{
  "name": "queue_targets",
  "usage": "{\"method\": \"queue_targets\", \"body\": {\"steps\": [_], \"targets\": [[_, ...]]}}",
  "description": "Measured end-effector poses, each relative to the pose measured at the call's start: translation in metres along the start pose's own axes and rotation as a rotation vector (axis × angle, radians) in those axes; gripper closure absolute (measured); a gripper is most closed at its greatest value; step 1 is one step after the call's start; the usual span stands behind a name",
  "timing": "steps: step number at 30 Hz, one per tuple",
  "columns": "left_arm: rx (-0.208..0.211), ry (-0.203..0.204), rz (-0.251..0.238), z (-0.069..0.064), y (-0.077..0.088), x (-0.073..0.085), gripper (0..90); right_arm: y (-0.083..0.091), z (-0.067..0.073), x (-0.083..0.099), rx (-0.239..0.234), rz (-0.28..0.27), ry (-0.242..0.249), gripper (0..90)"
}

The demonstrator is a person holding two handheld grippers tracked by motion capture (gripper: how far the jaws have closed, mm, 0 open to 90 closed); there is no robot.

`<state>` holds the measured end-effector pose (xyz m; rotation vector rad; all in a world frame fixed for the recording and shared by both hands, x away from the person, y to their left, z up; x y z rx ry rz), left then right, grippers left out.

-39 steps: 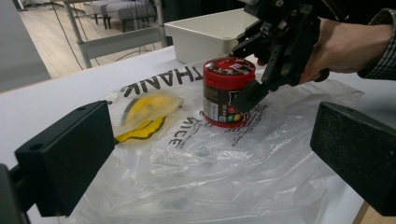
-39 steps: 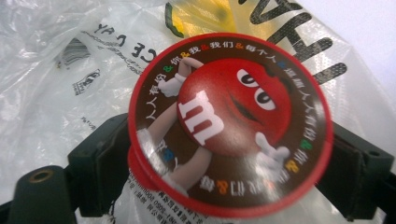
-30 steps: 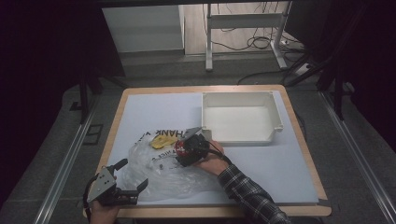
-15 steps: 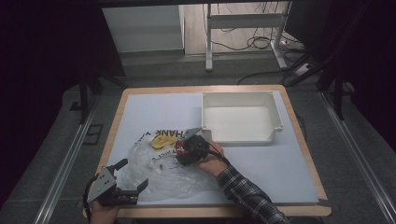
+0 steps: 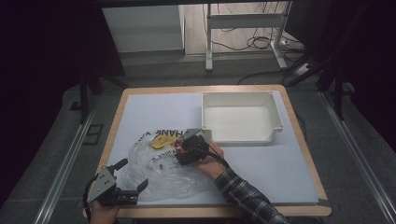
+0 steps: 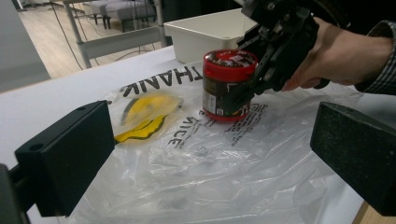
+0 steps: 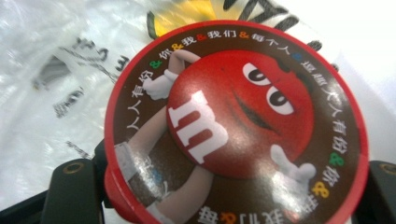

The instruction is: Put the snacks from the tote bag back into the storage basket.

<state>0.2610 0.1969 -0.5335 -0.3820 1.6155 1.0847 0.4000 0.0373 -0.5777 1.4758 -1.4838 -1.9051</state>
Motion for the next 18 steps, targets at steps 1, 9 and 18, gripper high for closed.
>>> {"method": "queue_targets", "body": {"steps": [1,9,18], "targets": [[0.0,0.0,-0.001,0.0,0.0,0.0,0.0,0.004,0.001,-0.002,-0.003,-0.003,-0.003,26.0],[0.0,-0.001,0.001,0.0,0.0,0.0,0.0,0.018,0.005,-0.006,-0.008,-0.029,0.013,26.0],[0.0,0.0,0.002,0.0,0.0,0.0,0.0,0.028,0.004,-0.005,-0.005,-0.024,0.014,26.1]]}}
Point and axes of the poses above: each handheld gripper's, and its own axes: y roughly backward along the jaws, x roughly out of its underside, z roughly to its left, the point moved 9 cm from there along -y, roughly forward along the jaws, and after that the axes turned 12 degrees about z, right-handed, at the moved point
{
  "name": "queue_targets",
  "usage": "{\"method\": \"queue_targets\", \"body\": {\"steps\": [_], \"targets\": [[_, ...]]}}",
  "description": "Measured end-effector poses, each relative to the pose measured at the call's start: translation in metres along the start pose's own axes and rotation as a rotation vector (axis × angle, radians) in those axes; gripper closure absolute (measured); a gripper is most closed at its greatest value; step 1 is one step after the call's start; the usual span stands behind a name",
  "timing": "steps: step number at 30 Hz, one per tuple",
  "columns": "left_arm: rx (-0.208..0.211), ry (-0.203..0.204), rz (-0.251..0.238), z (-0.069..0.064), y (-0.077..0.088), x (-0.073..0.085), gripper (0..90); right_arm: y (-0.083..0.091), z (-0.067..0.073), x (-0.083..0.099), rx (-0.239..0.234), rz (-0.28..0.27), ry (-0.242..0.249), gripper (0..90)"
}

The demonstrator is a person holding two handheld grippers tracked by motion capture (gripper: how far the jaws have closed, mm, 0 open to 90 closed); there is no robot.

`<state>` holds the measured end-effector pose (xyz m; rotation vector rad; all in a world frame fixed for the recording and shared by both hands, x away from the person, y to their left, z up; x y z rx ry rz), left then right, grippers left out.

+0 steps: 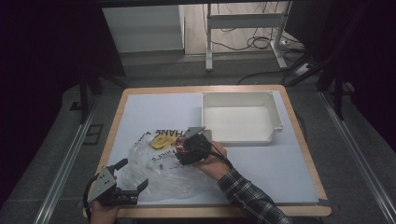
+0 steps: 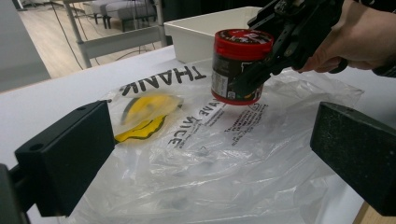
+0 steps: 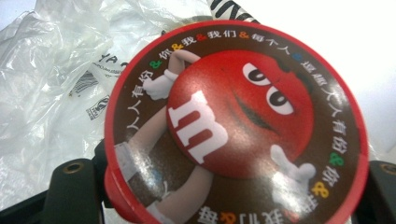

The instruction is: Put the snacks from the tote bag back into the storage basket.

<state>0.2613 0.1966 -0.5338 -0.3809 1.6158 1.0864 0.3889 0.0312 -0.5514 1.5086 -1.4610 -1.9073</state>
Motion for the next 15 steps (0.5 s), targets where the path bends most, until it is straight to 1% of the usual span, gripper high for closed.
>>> {"method": "queue_targets", "body": {"steps": [11,15], "targets": [[-0.002,-0.001,0.0,0.0,0.0,0.0,0.0,0.014,-0.003,0.005,0.004,-0.004,0.003,26.0],[-0.003,-0.001,0.0,0.0,0.0,0.0,0.0,0.018,-0.005,0.008,0.003,-0.005,-0.003,26.0]]}}
Point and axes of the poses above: each handheld gripper's, and its own axes: y roughly backward along the jaws, x roughly out of its underside, z roughly to its left, the point moved 9 cm from there along -y, roughly forward along the jaws, and after that the axes turned 12 degrees about z, right-handed, at the moved point
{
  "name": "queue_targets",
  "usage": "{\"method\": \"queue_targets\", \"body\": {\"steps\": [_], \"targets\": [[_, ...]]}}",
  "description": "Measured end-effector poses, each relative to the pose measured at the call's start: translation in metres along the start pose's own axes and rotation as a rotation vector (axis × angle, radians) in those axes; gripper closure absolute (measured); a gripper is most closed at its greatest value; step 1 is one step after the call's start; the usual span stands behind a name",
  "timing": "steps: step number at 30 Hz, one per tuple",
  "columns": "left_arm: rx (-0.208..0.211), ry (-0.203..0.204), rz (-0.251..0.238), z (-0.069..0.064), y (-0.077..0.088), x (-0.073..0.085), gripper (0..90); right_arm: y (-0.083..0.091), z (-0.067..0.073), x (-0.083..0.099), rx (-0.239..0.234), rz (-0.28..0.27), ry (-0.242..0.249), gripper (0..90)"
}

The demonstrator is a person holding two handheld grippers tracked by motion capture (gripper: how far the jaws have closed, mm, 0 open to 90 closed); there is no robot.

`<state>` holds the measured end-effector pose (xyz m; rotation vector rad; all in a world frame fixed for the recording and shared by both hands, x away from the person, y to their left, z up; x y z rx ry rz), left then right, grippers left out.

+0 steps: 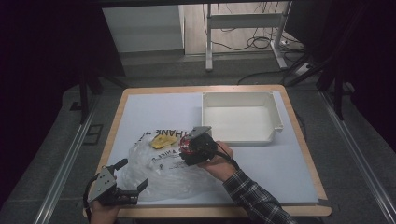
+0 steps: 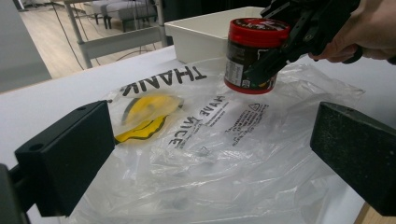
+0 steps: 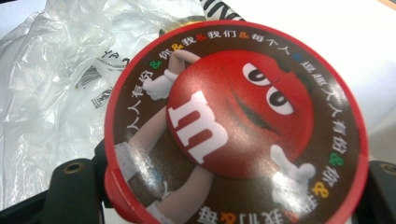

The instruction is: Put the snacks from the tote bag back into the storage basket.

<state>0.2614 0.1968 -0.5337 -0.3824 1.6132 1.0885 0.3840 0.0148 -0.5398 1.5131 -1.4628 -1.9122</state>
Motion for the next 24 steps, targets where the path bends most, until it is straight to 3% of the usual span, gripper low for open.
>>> {"method": "queue_targets", "body": {"steps": [24], "targets": [[0.0,-0.002,0.003,0.0,-0.001,0.0,0.0,0.028,-0.021,0.024,0.024,-0.005,-0.03,26.0]]}}
Point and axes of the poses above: each handheld gripper's, and its own axes: y roughly backward along the jaws, x roughly out of its underside, z roughly to its left, the point moved 9 cm from there along -y, roughly forward along the jaws, and after that the axes turned 12 degrees about z, right-handed, at the moved point
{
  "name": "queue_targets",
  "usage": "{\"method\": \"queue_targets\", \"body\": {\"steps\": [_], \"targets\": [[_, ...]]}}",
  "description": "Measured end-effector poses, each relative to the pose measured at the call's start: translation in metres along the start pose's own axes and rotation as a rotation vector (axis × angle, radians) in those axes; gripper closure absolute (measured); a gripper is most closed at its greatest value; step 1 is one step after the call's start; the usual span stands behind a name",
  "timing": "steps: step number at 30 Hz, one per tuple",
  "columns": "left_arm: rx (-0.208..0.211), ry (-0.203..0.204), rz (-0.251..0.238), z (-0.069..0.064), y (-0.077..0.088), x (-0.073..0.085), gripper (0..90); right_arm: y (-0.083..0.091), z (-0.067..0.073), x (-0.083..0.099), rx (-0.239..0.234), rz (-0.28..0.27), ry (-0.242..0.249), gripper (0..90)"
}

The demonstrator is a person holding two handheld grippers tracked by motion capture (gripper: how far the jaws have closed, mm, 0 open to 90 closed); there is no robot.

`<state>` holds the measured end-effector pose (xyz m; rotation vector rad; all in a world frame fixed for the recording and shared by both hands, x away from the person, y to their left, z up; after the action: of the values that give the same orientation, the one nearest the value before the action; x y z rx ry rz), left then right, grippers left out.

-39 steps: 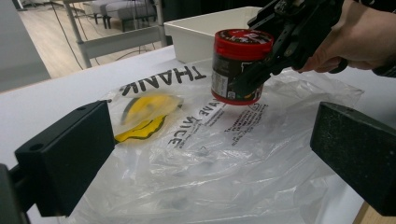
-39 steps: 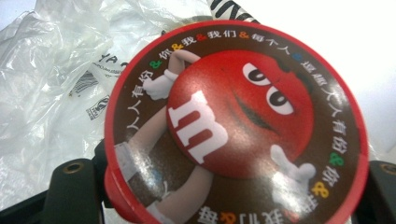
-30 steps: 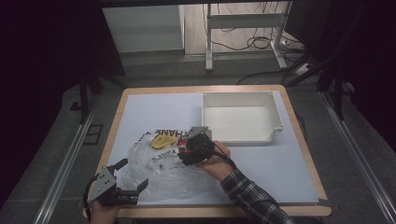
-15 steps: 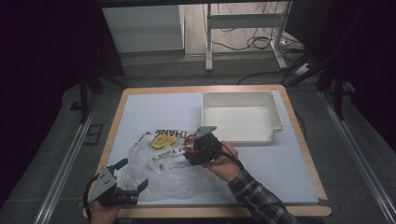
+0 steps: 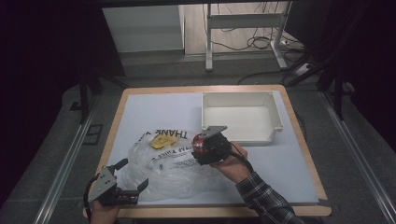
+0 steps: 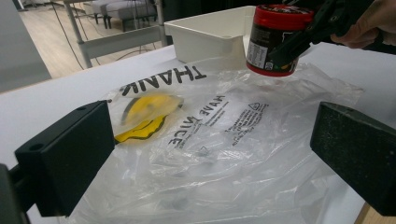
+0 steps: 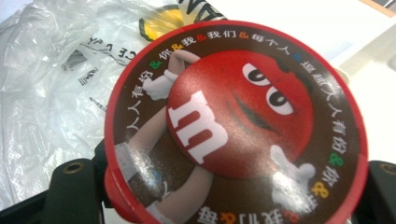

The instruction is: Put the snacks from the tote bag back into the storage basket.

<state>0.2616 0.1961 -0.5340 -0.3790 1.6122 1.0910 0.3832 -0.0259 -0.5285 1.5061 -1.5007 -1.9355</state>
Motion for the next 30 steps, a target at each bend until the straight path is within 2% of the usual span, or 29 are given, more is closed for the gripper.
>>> {"method": "queue_targets", "body": {"steps": [15,30], "targets": [[-0.001,0.0,0.001,0.0,0.0,0.0,0.0,0.015,-0.027,0.02,0.041,0.012,-0.049,26.1],[-0.002,0.001,0.001,0.0,0.0,0.0,0.0,0.021,-0.054,0.03,0.075,0.012,-0.089,26.0]]}}
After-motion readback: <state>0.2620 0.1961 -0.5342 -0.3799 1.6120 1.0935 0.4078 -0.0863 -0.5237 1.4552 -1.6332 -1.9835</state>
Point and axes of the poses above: each handheld gripper's, and its own axes: y roughly backward along the jaws, x roughly out of its underside, z roughly to its left, the point moved 9 cm from there along -y, roughly forward along the jaws, and after that the axes turned 12 degrees about z, right-handed, at the moved point
